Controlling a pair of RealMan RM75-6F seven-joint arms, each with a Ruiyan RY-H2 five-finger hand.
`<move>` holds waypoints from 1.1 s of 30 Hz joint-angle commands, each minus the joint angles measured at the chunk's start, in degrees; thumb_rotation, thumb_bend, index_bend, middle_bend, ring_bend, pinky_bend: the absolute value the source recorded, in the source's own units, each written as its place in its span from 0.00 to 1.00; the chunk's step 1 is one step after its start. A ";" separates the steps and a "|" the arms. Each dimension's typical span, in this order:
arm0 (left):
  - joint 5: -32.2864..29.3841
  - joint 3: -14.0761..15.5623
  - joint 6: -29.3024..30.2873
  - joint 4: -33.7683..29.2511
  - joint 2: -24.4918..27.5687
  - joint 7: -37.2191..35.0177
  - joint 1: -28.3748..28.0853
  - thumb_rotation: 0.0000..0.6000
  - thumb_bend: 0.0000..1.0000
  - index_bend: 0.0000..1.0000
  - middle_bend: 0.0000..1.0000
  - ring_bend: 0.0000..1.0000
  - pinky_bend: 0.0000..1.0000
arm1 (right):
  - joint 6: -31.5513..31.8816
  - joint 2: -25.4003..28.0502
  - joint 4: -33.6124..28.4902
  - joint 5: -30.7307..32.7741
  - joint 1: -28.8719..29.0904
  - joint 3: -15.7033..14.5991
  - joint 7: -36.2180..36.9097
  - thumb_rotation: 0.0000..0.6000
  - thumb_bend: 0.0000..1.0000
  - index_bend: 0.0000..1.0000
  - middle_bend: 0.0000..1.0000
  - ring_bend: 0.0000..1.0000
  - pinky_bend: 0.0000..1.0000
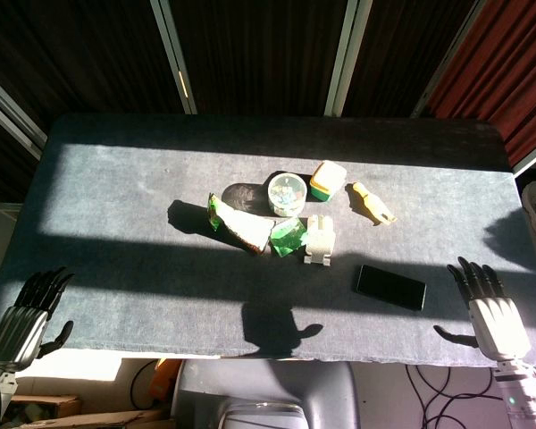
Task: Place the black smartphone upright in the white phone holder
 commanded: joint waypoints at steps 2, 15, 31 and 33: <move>-0.15 0.06 0.89 -0.10 0.23 -0.19 0.67 1.00 0.40 0.00 0.00 0.00 0.00 | 0.23 -0.36 -0.24 -1.19 -0.07 -0.22 -0.68 1.00 0.24 0.00 0.00 0.00 0.00; 0.67 0.25 0.89 -0.17 0.66 -1.51 0.51 1.00 0.40 0.00 0.00 0.00 0.00 | -11.33 -3.05 -0.81 2.80 4.93 1.19 -5.27 1.00 0.24 0.00 0.00 0.00 0.00; 2.87 1.30 0.34 0.43 0.84 -2.46 -0.09 1.00 0.40 0.00 0.00 0.00 0.00 | -32.24 -9.13 -1.08 28.87 17.68 8.90 -18.69 1.00 0.24 0.28 0.17 0.00 0.00; 3.02 1.42 0.37 0.43 0.84 -2.45 -0.07 1.00 0.40 0.00 0.00 0.00 0.00 | -33.07 -9.41 -0.53 30.76 18.30 8.89 -18.77 1.00 0.24 0.31 0.19 0.00 0.00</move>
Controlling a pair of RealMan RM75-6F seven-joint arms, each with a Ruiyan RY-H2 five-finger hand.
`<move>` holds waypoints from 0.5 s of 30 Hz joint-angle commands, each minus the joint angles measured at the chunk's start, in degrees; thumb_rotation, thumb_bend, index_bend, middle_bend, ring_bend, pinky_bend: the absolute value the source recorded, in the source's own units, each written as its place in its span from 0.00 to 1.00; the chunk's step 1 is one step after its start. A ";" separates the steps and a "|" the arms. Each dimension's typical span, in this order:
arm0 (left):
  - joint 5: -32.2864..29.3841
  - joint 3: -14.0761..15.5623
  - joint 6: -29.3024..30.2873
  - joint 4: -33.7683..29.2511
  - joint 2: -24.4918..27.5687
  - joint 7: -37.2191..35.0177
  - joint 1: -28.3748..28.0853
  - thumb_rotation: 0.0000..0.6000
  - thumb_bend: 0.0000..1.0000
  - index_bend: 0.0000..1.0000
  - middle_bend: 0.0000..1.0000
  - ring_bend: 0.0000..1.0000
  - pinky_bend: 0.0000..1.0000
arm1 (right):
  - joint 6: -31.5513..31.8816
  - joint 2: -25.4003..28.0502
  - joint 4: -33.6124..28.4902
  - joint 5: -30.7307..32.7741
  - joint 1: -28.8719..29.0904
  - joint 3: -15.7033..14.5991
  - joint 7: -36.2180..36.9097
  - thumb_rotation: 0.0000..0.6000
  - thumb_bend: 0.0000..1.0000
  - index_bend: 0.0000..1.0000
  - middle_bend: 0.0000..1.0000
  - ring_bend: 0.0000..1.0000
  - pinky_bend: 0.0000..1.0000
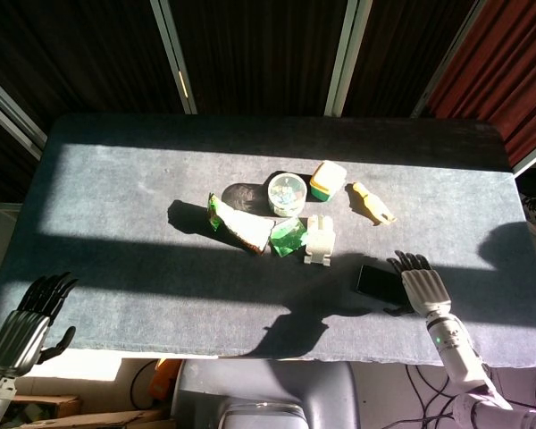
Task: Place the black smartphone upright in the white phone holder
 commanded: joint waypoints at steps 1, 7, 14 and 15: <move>0.08 0.09 0.00 0.02 0.01 0.06 0.02 1.00 0.40 0.00 0.00 0.00 0.00 | -2.19 -0.91 0.87 3.49 1.84 0.47 -0.98 1.00 0.24 0.33 0.21 0.00 0.00; 0.30 0.29 -0.06 -0.10 -0.08 0.42 0.02 1.00 0.40 0.00 0.00 0.00 0.00 | -3.75 -2.13 3.18 7.72 4.00 0.66 -1.48 1.00 0.24 0.42 0.28 0.05 0.03; 0.37 0.38 0.00 -0.17 -0.10 0.64 0.06 1.00 0.40 0.00 0.00 0.00 0.00 | -3.64 -3.32 4.50 10.44 5.44 -0.22 -2.67 1.00 0.24 0.45 0.30 0.06 0.04; 0.35 0.39 0.05 -0.17 -0.07 0.62 0.09 1.00 0.40 0.00 0.00 0.00 0.00 | -3.60 -3.43 4.65 10.64 5.54 -0.43 -2.63 1.00 0.24 0.46 0.30 0.07 0.04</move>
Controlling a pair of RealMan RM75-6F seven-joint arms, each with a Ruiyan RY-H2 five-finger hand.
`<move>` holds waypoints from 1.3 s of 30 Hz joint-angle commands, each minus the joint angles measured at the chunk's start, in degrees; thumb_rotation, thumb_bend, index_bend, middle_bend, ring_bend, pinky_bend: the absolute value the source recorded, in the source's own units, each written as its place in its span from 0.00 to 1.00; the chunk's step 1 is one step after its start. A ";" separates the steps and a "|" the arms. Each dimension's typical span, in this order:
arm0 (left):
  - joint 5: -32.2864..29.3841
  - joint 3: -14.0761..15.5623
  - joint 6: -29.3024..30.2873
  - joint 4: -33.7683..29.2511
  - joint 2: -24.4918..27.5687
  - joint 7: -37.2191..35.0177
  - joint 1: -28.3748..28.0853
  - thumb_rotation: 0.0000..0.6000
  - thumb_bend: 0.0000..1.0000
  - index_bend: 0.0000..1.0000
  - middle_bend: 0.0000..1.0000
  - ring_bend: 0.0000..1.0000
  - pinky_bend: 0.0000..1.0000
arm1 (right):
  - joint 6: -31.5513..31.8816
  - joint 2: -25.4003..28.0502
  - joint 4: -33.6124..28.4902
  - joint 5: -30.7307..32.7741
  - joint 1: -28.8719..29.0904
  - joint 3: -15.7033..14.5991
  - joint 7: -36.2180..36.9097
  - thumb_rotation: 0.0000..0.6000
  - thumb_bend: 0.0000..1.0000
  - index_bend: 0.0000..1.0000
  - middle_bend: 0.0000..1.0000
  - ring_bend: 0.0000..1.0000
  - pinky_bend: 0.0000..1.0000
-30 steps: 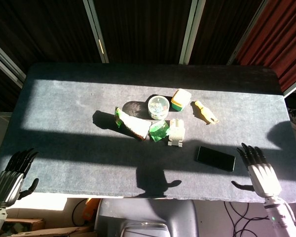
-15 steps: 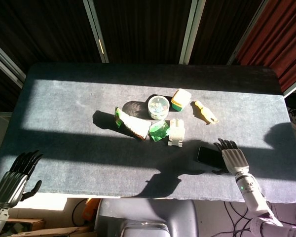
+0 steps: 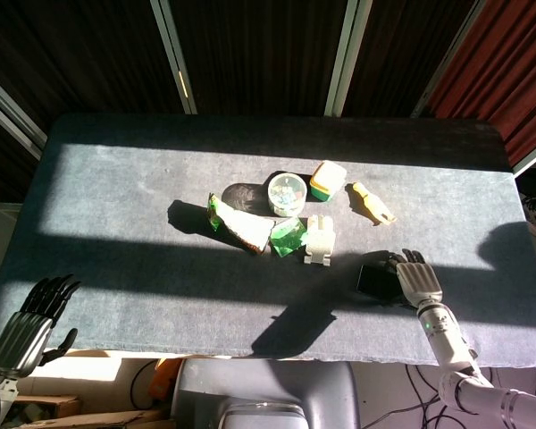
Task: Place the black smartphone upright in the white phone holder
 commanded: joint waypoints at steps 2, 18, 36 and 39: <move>-0.04 0.01 0.11 0.02 0.06 -0.05 0.07 1.00 0.40 0.00 0.00 0.00 0.00 | 0.22 -0.41 0.50 0.42 0.30 -0.57 0.07 1.00 0.24 0.49 0.31 0.08 0.04; 0.91 0.42 1.30 0.23 0.14 -0.54 0.56 1.00 0.40 0.00 0.00 0.00 0.00 | 6.80 -1.06 0.16 -2.00 -0.97 -3.66 -2.34 1.00 0.24 0.66 0.42 0.21 0.09; 1.21 0.66 1.40 0.21 0.07 -0.56 0.66 1.00 0.40 0.00 0.00 0.00 0.00 | 13.93 -3.41 0.52 -3.86 -2.19 -4.92 -8.57 1.00 0.27 0.90 0.62 0.44 0.17; 1.25 0.67 1.57 0.26 0.13 -0.72 0.72 1.00 0.40 0.00 0.00 0.00 0.00 | 15.43 -3.87 0.59 -4.67 -2.51 -4.96 -9.39 1.00 0.28 0.92 0.64 0.47 0.20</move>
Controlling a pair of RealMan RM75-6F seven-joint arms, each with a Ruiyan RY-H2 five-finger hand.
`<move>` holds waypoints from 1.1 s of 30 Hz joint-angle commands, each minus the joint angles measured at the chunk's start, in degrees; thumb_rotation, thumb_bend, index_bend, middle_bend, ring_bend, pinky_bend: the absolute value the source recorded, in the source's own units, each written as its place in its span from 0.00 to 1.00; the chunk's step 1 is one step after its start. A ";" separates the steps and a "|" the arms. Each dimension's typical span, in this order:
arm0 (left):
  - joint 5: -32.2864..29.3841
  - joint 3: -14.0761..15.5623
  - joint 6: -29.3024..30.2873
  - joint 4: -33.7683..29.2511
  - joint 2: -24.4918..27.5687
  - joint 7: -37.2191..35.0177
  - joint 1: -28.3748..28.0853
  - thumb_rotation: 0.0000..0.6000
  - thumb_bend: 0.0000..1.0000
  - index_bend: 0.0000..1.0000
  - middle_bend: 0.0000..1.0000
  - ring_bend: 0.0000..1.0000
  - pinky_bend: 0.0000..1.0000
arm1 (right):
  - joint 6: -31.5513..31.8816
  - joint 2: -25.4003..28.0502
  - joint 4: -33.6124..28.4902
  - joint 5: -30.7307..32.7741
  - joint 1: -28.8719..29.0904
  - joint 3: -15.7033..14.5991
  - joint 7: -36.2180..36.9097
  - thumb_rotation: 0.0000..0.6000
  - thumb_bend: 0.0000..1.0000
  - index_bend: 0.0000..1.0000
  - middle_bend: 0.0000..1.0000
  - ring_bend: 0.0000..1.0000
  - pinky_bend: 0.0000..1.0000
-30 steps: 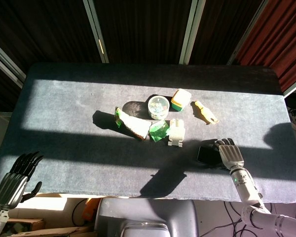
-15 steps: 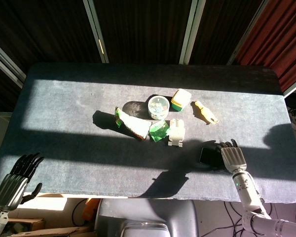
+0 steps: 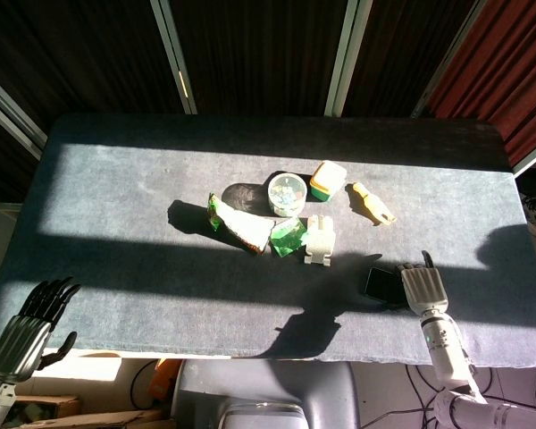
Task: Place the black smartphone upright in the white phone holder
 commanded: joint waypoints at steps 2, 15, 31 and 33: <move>-0.01 0.01 0.15 0.08 0.06 -0.19 0.09 1.00 0.40 0.00 0.00 0.00 0.00 | 1.92 -0.72 0.13 -1.10 -0.49 -0.12 -1.17 1.00 0.29 0.94 0.66 0.49 0.22; 0.03 0.04 0.62 0.30 0.23 -0.86 0.32 1.00 0.40 0.00 0.00 0.00 0.00 | 4.48 -2.69 1.79 -1.91 0.36 0.48 -8.23 1.00 0.29 0.96 0.67 0.52 0.28; -0.56 -0.29 0.03 0.23 0.05 -0.76 0.11 1.00 0.40 0.00 0.00 0.00 0.00 | 15.57 1.46 3.25 -20.02 7.06 -1.02 -35.18 1.00 0.29 0.96 0.67 0.52 0.33; -0.63 -0.32 -0.30 0.17 -0.03 -0.57 -0.05 1.00 0.40 0.00 0.00 0.00 0.00 | 14.54 2.68 4.27 -23.98 9.41 -1.67 -39.48 1.00 0.29 0.96 0.67 0.52 0.33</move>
